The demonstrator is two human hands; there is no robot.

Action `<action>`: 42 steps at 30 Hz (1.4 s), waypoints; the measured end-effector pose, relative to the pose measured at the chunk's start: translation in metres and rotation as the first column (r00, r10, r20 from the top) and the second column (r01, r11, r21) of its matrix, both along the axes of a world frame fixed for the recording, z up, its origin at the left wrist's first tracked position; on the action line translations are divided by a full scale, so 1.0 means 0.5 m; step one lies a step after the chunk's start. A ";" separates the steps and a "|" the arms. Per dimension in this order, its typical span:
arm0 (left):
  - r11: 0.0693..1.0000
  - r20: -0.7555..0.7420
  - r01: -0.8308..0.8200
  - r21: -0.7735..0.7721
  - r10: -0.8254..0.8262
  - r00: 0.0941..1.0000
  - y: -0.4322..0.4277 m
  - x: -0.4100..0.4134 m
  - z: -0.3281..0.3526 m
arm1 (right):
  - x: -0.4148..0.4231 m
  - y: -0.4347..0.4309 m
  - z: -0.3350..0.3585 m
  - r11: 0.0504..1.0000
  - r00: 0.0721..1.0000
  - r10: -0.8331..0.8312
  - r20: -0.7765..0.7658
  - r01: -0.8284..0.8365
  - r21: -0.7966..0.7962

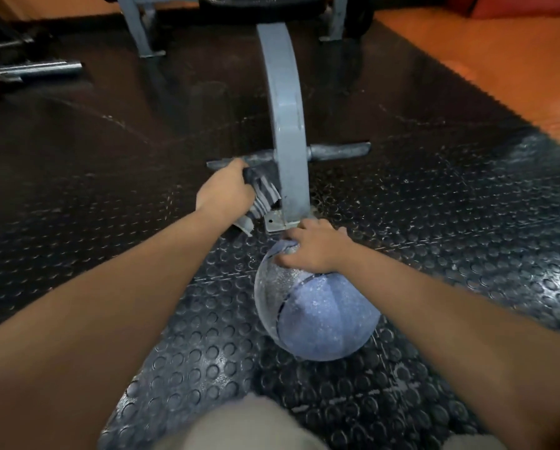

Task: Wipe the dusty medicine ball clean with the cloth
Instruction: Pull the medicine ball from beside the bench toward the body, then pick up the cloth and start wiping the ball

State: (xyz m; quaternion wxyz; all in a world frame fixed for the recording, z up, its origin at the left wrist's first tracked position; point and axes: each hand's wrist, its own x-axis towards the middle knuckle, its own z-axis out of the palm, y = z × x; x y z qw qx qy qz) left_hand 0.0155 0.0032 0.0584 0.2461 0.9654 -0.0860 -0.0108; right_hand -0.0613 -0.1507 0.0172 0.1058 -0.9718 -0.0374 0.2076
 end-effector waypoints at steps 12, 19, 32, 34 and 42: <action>0.999 -0.089 0.023 -0.044 -0.027 0.996 0.046 -0.001 -0.036 | -0.001 0.030 0.005 0.954 0.951 -0.299 0.084 0.298 0.024; 0.997 -0.084 0.056 -0.055 -0.060 0.995 0.058 0.014 -0.049 | 0.028 0.030 0.003 0.924 0.925 -0.378 0.046 0.374 0.081; 0.962 0.063 0.214 0.171 -0.228 0.972 0.046 -0.038 -0.041 | 0.144 0.074 -0.020 0.950 0.947 -0.311 -0.075 0.310 -0.027; 0.967 0.093 0.183 0.176 -0.202 0.975 0.026 -0.059 -0.042 | 0.125 0.073 -0.025 0.950 0.950 -0.312 -0.032 0.312 0.017; 0.992 0.174 0.072 0.100 -0.088 0.981 -0.046 -0.226 -0.056 | -0.070 0.041 -0.003 0.912 0.869 -0.384 0.314 0.304 0.275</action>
